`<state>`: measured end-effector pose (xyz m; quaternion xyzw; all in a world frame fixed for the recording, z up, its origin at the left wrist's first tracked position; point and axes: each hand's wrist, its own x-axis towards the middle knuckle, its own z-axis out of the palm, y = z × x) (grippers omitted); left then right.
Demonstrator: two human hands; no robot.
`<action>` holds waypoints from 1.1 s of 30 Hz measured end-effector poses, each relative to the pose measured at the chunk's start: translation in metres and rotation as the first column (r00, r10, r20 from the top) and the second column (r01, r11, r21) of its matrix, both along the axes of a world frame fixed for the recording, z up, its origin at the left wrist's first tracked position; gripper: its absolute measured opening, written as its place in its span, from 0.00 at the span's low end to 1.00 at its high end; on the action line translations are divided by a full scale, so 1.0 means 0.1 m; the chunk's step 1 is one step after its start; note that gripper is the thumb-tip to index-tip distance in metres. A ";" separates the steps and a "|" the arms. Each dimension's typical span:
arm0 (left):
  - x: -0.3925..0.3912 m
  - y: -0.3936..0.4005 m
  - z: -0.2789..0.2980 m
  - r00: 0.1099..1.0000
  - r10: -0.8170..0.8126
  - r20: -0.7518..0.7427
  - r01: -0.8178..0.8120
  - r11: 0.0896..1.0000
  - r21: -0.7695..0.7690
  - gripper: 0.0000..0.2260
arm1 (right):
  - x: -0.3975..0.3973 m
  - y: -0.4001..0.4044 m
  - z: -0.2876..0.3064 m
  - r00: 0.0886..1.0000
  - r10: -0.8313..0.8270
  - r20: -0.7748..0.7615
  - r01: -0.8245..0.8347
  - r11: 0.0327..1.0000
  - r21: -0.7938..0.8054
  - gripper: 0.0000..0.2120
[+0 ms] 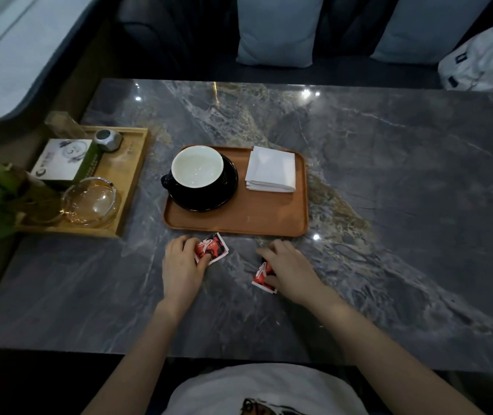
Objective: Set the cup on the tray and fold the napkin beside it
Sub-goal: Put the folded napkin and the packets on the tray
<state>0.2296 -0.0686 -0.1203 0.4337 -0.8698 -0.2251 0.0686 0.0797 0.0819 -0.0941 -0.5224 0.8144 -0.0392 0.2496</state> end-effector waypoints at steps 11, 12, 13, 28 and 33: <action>-0.60 -0.09 0.59 0.962 -0.158 -0.222 0.200 0.963 0.183 0.07 | -0.61 0.22 0.18 0.812 -0.344 0.471 0.384 0.923 0.010 0.06; -0.70 -0.10 0.62 0.957 -0.175 -0.233 0.225 0.951 0.211 0.08 | -0.67 0.23 0.20 0.787 -0.363 0.499 0.415 0.910 0.008 0.05; -0.83 -0.12 0.63 0.954 -0.184 -0.237 0.242 0.939 0.245 0.09 | -0.74 0.23 0.23 0.755 -0.386 0.531 0.451 0.893 0.007 0.05; -1.78 -0.21 0.39 0.917 -0.399 -0.016 0.372 0.837 0.403 0.10 | -1.28 -0.14 0.27 0.541 -0.432 0.722 0.651 0.758 -0.034 0.07; -1.77 -0.23 0.35 0.910 -0.412 -0.041 0.395 0.835 0.382 0.09 | -1.27 -0.24 0.11 0.674 -0.420 0.608 0.570 0.819 -0.066 0.07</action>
